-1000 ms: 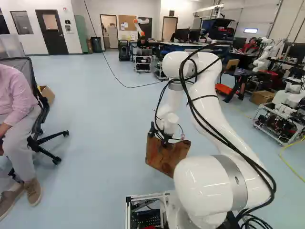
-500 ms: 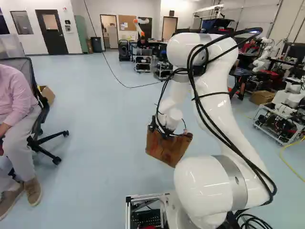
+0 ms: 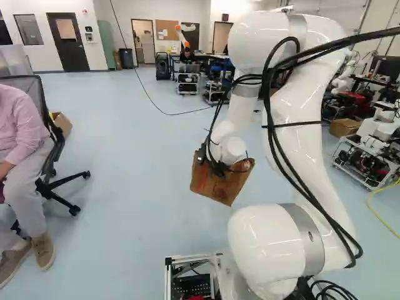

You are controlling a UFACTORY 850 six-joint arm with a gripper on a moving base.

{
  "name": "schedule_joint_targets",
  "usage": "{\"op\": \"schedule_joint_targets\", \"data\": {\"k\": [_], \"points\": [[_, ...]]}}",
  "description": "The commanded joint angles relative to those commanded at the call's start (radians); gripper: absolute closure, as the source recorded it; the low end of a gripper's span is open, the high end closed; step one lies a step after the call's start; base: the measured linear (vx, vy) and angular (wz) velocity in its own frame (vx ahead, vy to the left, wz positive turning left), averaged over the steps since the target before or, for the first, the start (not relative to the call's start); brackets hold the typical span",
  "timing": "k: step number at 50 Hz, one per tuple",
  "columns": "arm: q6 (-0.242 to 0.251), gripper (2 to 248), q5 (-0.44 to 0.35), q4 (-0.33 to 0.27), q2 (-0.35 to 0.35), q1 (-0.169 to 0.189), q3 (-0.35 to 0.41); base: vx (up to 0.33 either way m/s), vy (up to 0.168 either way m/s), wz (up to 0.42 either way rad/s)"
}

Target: Pick up the grocery bag from the ground

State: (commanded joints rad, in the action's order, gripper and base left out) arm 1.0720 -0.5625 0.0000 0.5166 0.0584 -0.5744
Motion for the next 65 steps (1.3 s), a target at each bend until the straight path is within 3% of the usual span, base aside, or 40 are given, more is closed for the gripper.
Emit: {"op": "schedule_joint_targets", "data": {"k": [14, 44, 52, 65], "points": [[0.0, 229, -0.057, 0.0, -0.129, 0.002, 0.081, 0.0, 0.0, 0.0], [0.0, 229, -0.064, 0.016, -0.412, 0.005, 0.239, 0.0, 0.0, 0.0], [0.0, 229, -0.064, 0.016, -0.447, 0.006, 0.265, 0.0, 0.0, 0.0], [-0.008, 229, -0.066, 0.016, -0.449, 0.006, 0.267, 0.0, 0.0, 0.0]]}}
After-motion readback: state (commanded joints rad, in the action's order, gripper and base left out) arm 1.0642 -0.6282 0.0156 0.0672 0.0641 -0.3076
